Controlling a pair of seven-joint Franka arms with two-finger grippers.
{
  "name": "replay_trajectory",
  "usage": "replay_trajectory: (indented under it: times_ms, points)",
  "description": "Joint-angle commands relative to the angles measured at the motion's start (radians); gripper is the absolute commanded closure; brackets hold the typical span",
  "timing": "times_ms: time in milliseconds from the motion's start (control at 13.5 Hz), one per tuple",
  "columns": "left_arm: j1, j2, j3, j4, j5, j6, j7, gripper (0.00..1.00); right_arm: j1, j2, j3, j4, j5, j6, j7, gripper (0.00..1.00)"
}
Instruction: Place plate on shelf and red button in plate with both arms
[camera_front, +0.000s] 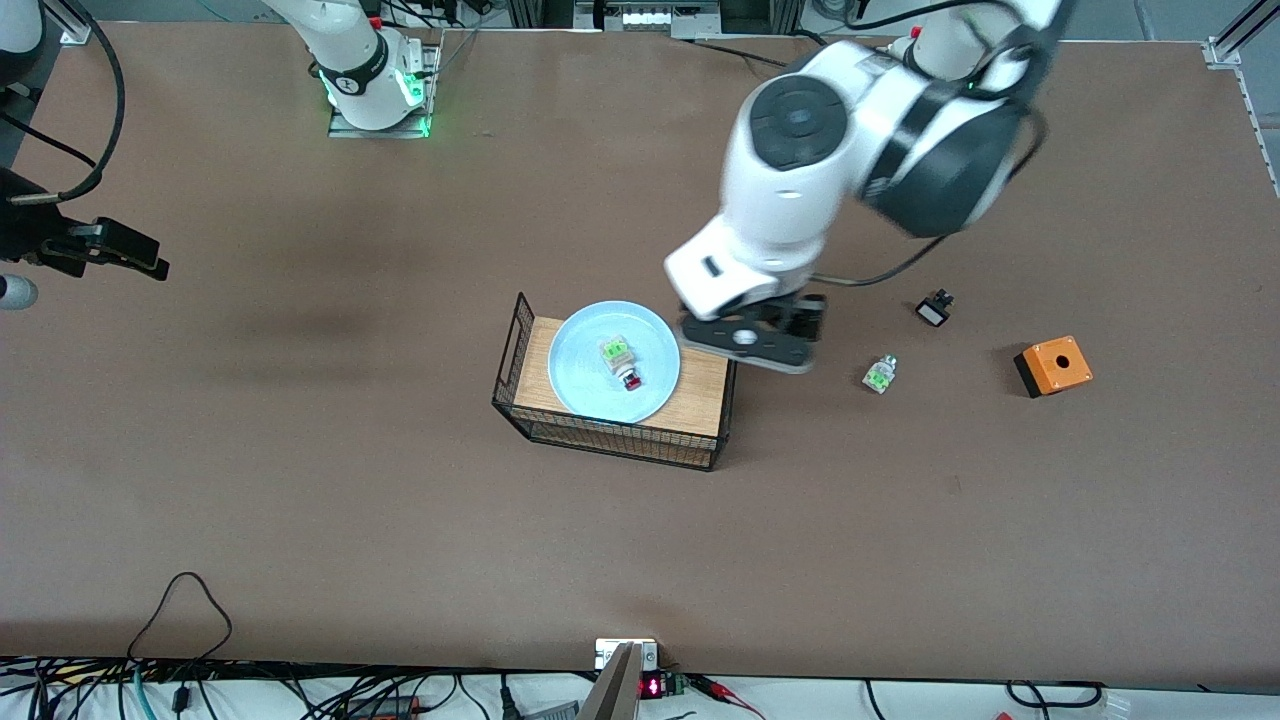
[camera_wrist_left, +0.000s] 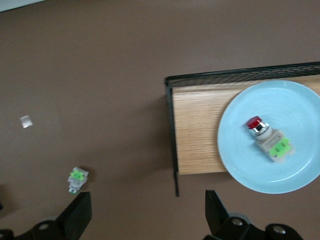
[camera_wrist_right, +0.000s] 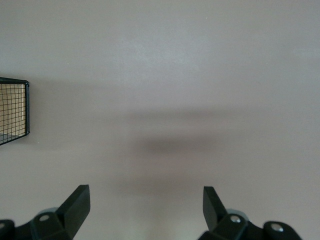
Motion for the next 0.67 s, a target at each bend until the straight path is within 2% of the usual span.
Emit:
replay_trajectory:
  times_ms: [0, 223, 445, 594]
  points:
    - [0.079, -0.061, -0.017, -0.029, 0.011, -0.055, 0.002, 0.0, -0.002, -0.018, 0.001, -0.005, -0.003, -0.006, 0.003, 0.0]
    - [0.147, -0.104, -0.013, -0.027, 0.005, -0.15, 0.014, 0.0, 0.002, -0.018, 0.002, -0.005, 0.0, -0.003, 0.003, 0.0]
    - [0.263, -0.142, -0.043, -0.027, -0.028, -0.217, 0.019, 0.0, 0.006, -0.018, 0.005, -0.005, 0.006, 0.003, 0.003, 0.0]
    - [0.301, -0.166, -0.05, -0.029, -0.039, -0.244, 0.09, 0.0, 0.007, -0.018, 0.008, -0.005, 0.006, 0.003, 0.003, 0.0]
